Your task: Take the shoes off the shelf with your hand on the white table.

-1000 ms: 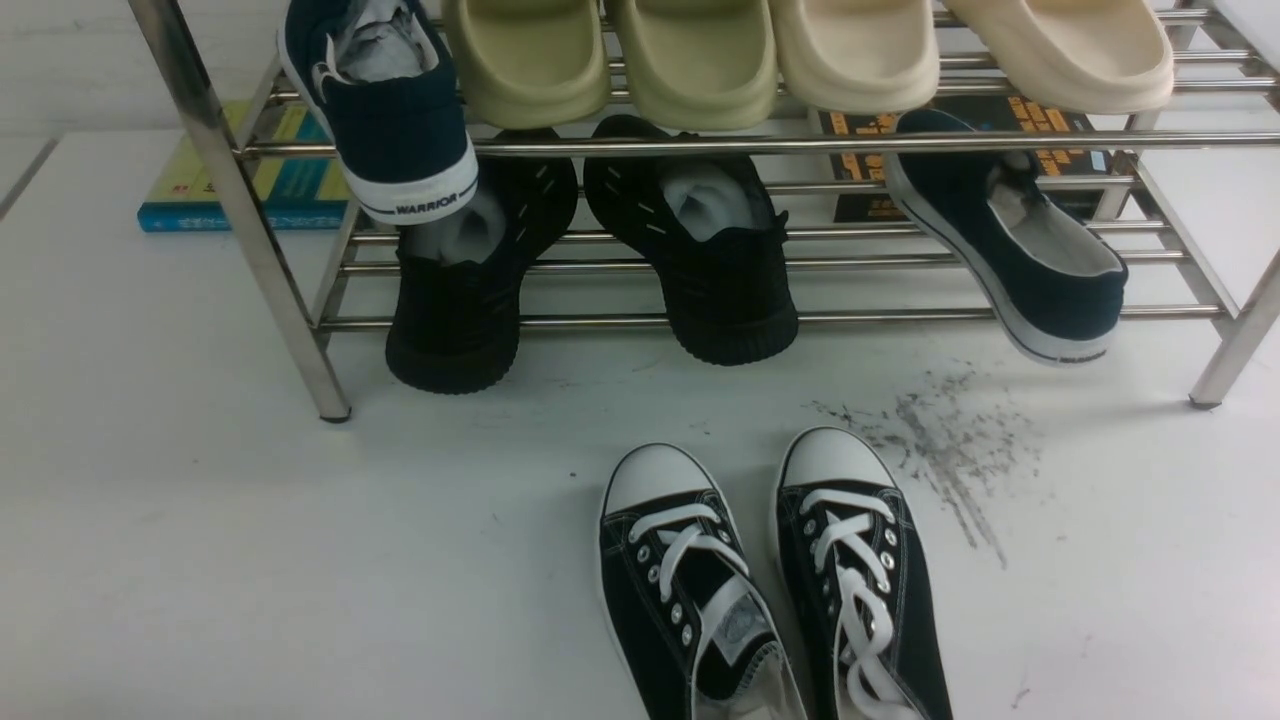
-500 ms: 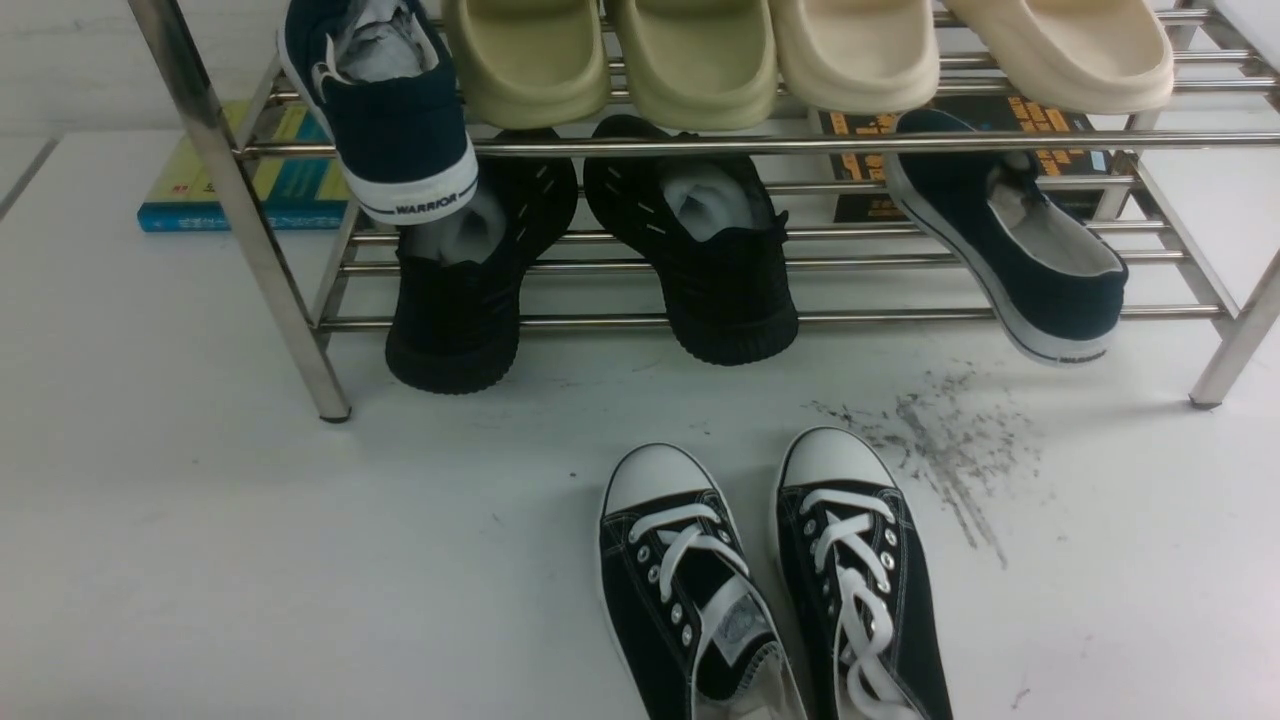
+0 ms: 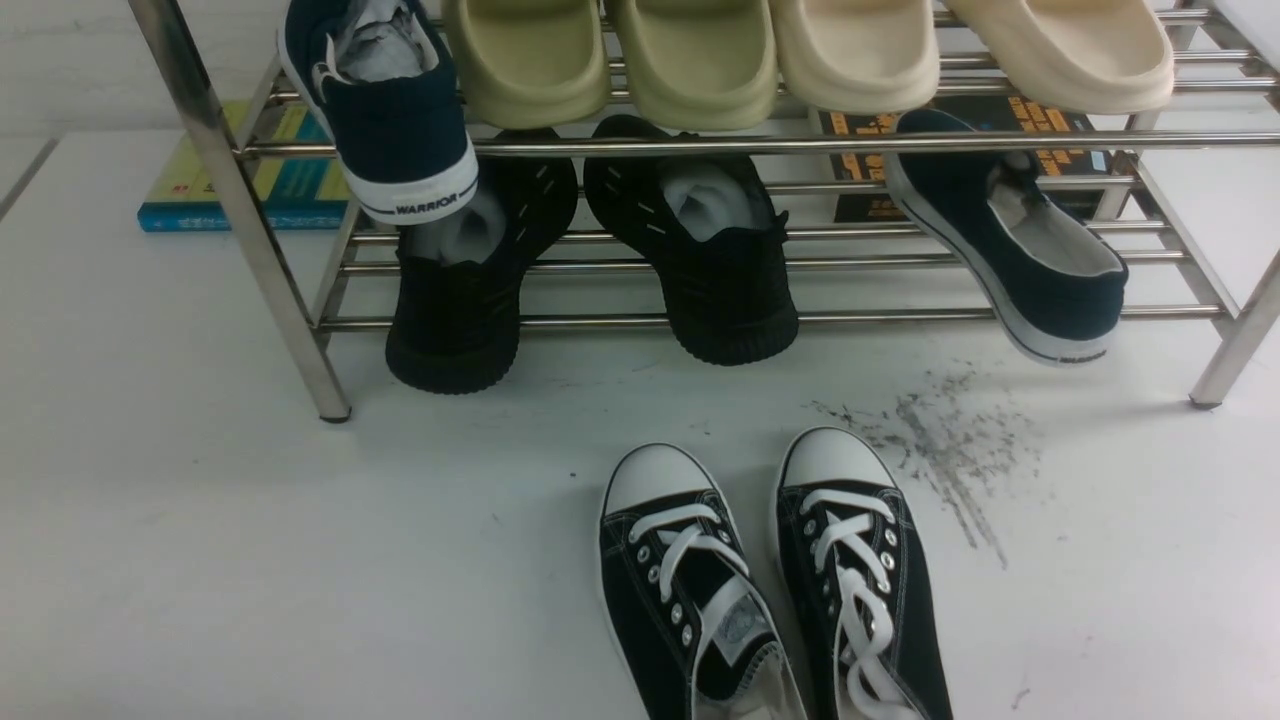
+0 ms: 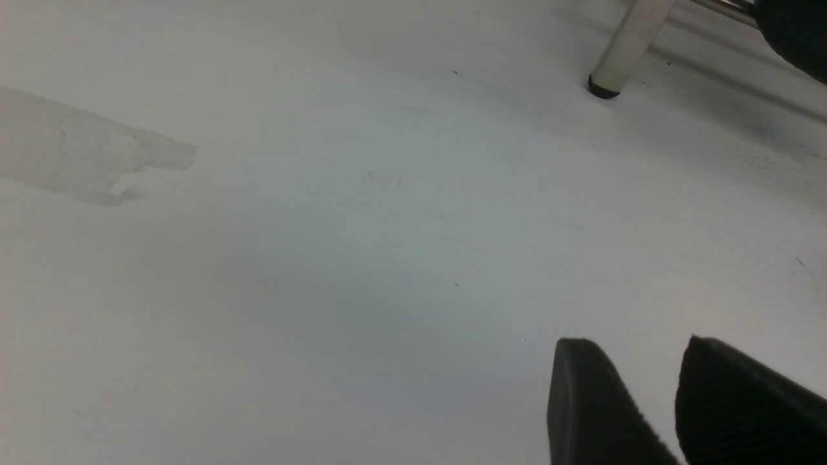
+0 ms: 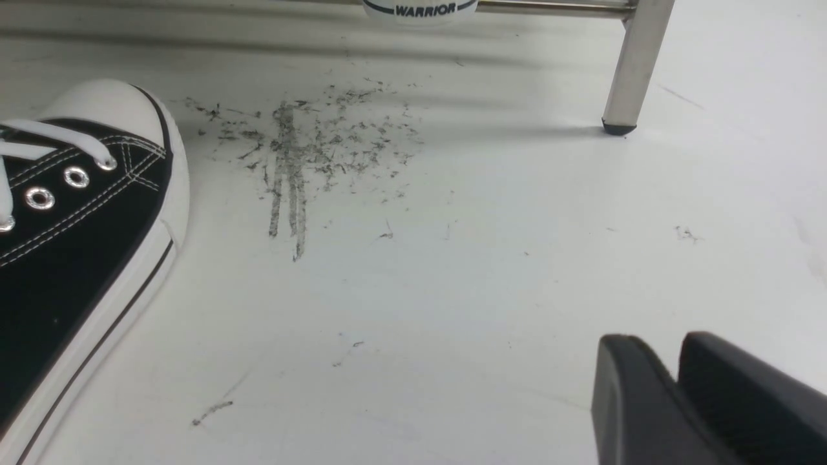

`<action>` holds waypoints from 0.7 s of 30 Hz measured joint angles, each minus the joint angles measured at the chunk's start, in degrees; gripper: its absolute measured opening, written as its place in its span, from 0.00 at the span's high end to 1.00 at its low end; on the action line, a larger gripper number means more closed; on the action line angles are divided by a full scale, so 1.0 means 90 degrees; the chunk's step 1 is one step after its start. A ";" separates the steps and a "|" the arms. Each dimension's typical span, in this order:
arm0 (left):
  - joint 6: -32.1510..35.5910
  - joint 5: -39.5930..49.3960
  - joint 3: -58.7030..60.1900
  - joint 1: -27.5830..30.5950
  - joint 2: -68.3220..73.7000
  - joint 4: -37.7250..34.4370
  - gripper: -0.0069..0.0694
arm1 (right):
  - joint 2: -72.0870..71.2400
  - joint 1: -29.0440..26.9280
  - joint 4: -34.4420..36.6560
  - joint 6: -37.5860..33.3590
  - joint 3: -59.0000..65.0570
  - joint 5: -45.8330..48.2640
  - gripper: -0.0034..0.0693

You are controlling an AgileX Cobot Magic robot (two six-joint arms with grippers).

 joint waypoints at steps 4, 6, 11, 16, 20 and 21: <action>0.0000 0.0000 0.0000 0.0000 0.0000 0.0000 0.60 | 0.0000 0.0000 0.0000 0.0000 0.0000 0.0000 0.76; 0.0000 0.0000 0.0000 0.0000 0.0000 0.0000 0.60 | 0.0000 0.0000 0.0000 0.0000 0.0000 0.0000 0.76; 0.0000 0.0000 0.0000 0.0000 0.0000 0.0000 0.60 | 0.0000 0.0000 0.0000 0.0000 0.0000 0.0000 0.75; 0.0000 0.0000 0.0000 0.0000 0.0000 0.0000 0.60 | 0.0000 0.0000 0.0000 0.0000 0.0000 0.0000 0.74; 0.0000 0.0000 0.0000 0.0000 0.0000 0.0000 0.60 | 0.0000 0.0000 0.0000 0.0000 0.0000 0.0000 0.73; 0.0000 0.0000 0.0000 0.0000 0.0000 0.0000 0.60 | 0.0000 0.0000 0.0000 0.0000 0.0000 0.0000 0.73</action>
